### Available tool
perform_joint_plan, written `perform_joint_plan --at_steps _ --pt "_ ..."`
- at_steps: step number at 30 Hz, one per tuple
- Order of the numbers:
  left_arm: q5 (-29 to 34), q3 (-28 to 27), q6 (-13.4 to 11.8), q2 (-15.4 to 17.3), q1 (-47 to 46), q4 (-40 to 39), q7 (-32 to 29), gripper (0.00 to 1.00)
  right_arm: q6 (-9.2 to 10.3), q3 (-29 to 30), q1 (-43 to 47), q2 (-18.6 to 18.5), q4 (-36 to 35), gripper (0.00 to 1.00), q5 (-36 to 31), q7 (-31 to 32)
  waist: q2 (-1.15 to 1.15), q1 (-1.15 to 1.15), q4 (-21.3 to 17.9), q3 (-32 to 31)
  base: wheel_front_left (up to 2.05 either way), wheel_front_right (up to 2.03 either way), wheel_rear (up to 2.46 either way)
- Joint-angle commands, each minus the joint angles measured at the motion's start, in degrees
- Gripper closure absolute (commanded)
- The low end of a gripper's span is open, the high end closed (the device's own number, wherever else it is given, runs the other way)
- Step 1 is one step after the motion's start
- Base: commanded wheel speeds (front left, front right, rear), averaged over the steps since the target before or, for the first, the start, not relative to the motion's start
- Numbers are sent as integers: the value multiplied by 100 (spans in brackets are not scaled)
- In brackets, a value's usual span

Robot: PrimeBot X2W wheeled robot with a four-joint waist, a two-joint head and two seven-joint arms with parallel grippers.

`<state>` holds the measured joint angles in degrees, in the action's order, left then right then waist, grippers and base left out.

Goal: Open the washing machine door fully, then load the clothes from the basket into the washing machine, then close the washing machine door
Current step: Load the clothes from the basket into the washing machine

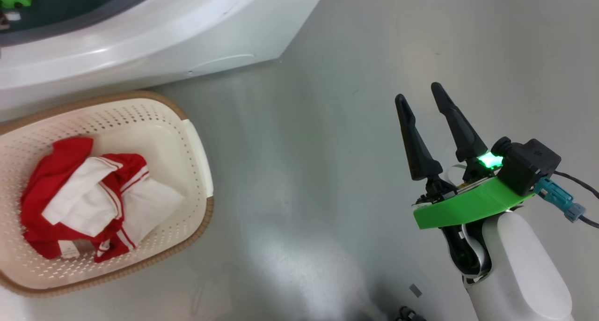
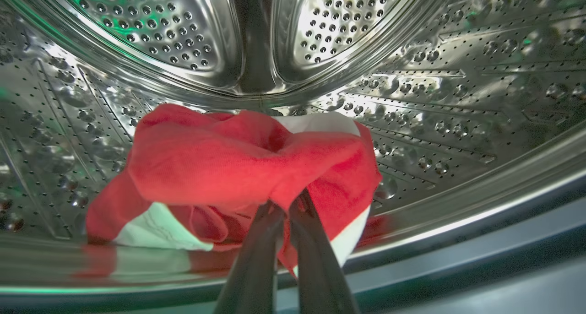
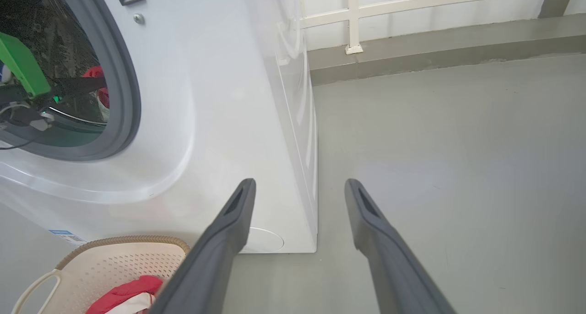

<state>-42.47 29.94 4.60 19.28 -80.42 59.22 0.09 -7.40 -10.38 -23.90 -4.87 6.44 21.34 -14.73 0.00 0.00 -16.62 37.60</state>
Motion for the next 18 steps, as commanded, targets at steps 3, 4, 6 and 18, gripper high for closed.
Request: perform_joint_plan --at_steps 3,4,6,18 --pt "141 34 -33 142 -338 182 88 38 -9 -121 -23 63 -142 0 9 -27 0 0 -99 114 0 0 0" --pt "155 54 -22 107 -382 250 125 0 -9 -118 -31 67 -143 0 3 -27 0 0 -86 118 0 0 0" --pt "167 81 3 41 -443 371 205 0 -9 -102 -43 68 -142 0 -12 -27 0 0 -46 122 0 0 0" --pt "288 397 227 -156 -284 749 824 0 -9 -90 -93 -46 -61 0 -31 -27 0 0 319 -101 0 0 0"
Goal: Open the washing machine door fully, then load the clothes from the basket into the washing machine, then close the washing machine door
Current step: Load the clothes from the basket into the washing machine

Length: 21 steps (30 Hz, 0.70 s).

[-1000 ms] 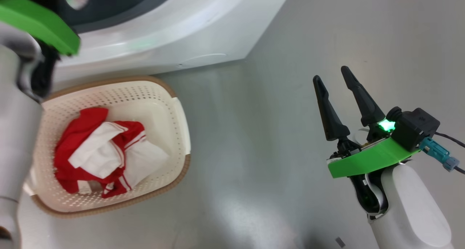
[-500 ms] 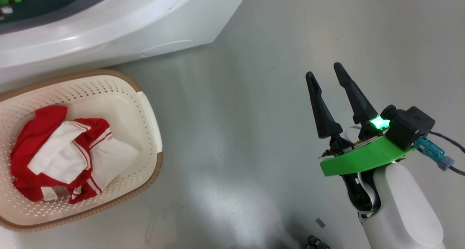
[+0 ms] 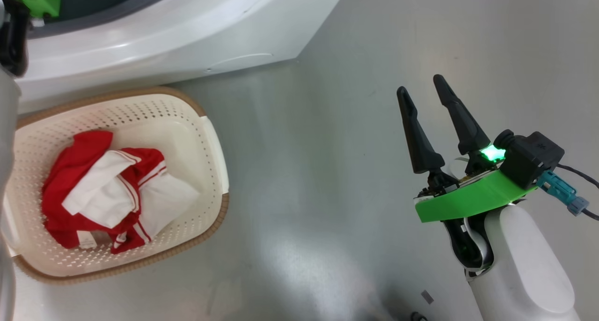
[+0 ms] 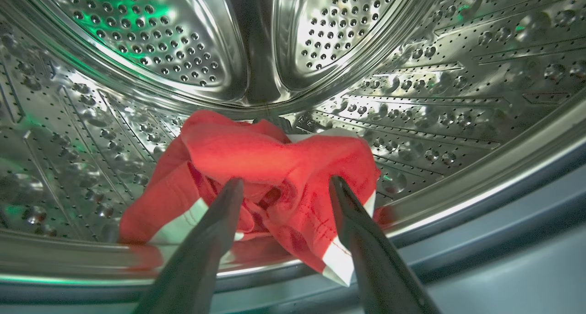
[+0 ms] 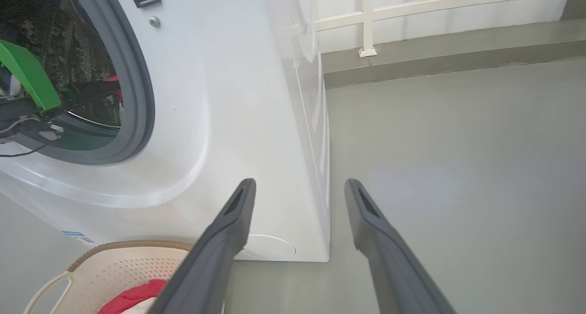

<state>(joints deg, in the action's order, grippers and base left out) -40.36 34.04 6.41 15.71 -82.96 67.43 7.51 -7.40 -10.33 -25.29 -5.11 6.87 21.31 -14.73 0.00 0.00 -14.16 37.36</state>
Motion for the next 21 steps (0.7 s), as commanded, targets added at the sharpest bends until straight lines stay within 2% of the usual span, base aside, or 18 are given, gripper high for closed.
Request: perform_joint_plan --at_steps 1,11,21 --pt "80 10 57 204 12 -70 155 0 -9 -85 56 -35 -95 0 -27 -27 0 0 101 -107 0 0 0" --pt "-166 -54 98 123 578 -271 616 0 -9 22 210 -142 -79 0 -7 -27 0 0 360 -418 0 0 0" --pt "-211 -254 55 248 1502 -1230 744 0 -9 109 402 -241 -75 0 -2 -27 0 0 607 -681 0 0 0"
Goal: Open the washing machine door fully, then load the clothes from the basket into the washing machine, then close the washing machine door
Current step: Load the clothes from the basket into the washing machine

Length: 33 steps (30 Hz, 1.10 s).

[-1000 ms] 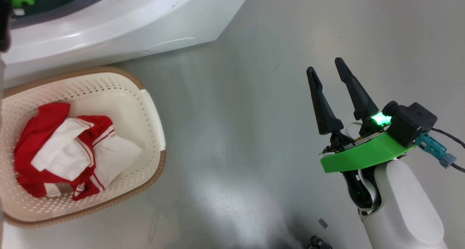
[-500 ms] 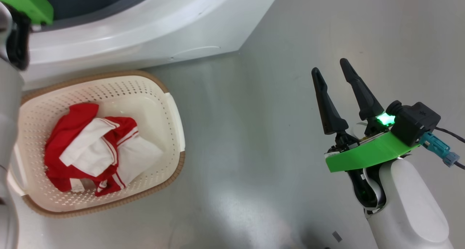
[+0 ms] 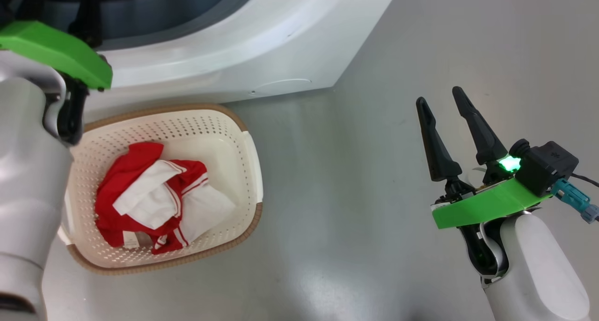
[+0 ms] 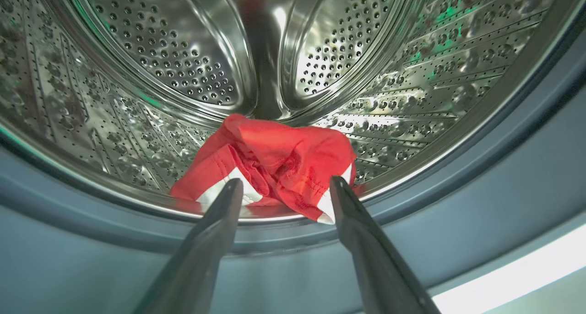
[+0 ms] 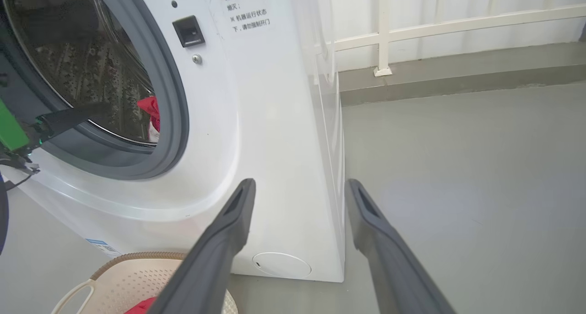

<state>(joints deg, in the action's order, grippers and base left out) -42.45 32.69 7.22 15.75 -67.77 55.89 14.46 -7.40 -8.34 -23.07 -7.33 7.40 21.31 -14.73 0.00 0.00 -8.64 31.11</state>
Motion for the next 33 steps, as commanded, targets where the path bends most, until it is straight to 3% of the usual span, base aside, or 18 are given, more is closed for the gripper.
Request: perform_joint_plan --at_steps 1,22,33 --pt "37 -159 -59 280 85 -262 50 0 -9 -97 177 -22 -128 0 -2 -27 0 0 67 -72 0 0 0" --pt "595 -1462 -1073 940 3806 -4416 53 0 -9 -126 265 -127 -107 0 66 -27 0 0 125 -353 0 0 0" --pt "897 -2128 -1116 672 5226 -5396 53 0 -9 -104 335 -213 -93 0 87 -27 0 0 199 -516 0 0 0"
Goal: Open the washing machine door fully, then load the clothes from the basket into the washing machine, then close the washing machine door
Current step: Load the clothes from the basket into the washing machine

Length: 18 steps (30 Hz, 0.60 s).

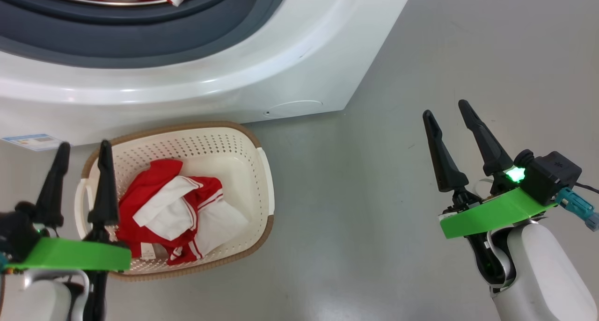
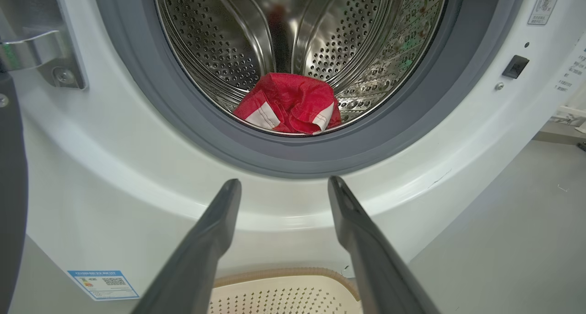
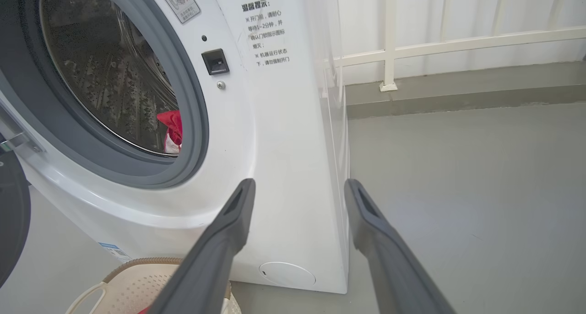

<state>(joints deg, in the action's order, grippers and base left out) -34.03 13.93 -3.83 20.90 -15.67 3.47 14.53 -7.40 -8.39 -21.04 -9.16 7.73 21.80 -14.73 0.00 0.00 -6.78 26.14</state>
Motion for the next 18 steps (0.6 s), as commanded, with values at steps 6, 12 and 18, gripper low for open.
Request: perform_joint_plan --at_steps 6,12,18 --pt "300 -338 26 -86 352 -343 47 0 -9 -134 170 -66 -102 0 50 -27 0 0 27 -118 0 0 0" --pt "452 -423 107 -256 531 -373 47 0 -9 -156 214 -80 -58 0 74 -27 0 0 24 -250 0 0 0" --pt "553 -483 160 -372 667 -391 47 0 -9 -131 281 -106 -32 0 94 -27 0 0 46 -432 0 0 0"
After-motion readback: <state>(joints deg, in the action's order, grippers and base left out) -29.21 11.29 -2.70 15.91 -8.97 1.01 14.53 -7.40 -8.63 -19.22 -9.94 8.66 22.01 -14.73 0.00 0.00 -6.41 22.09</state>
